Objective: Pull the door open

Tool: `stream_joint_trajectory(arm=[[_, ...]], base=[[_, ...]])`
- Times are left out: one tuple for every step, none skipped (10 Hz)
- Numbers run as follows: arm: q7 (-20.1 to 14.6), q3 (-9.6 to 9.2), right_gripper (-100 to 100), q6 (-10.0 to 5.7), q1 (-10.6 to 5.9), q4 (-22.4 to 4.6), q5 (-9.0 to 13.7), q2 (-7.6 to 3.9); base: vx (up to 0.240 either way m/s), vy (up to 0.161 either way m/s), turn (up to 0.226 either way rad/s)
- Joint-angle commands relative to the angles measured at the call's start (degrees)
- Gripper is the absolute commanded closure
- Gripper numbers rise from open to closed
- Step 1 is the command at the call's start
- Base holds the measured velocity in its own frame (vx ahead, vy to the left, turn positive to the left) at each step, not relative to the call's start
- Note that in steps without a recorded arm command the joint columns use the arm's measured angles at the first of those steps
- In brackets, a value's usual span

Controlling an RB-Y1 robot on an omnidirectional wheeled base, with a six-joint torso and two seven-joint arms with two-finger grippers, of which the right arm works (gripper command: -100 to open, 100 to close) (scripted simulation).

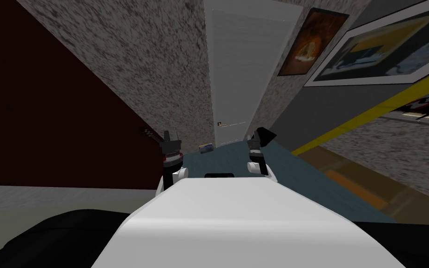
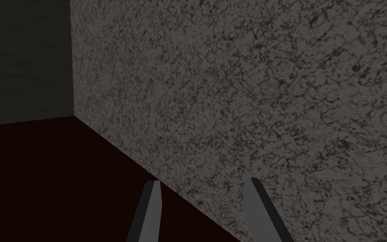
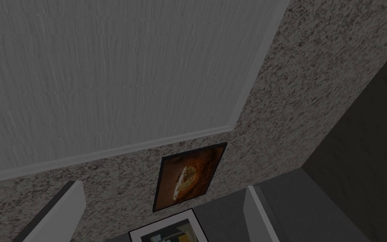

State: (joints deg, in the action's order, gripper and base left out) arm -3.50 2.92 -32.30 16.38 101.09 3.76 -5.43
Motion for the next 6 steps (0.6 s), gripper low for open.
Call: stream_joint_trajectory(arm=[[0.2,0.12,-100,-0.24,-1.06,-2.7,0.2,-0.06],[0.2,0.25,-100,-0.71,-1.83,-4.8,0.3,-0.22],[0.3,0.38,-100,-1.19,-2.61,-6.3,0.5,-0.37],[0.3,0.38,-100,-1.19,-2.61,-7.0,0.5,-0.37],[0.3,0.51,-100,-1.67,-3.41,-8.9,0.7,-0.52],[0.4,0.64,-100,-2.16,-4.21,-10.9,0.9,-0.66]], base=[[0.058,0.000,0.108],[0.086,-0.009,0.150],[0.093,-0.014,0.145],[0.065,-0.009,0.046],[0.060,0.004,0.102],[0.083,-0.009,0.130]])
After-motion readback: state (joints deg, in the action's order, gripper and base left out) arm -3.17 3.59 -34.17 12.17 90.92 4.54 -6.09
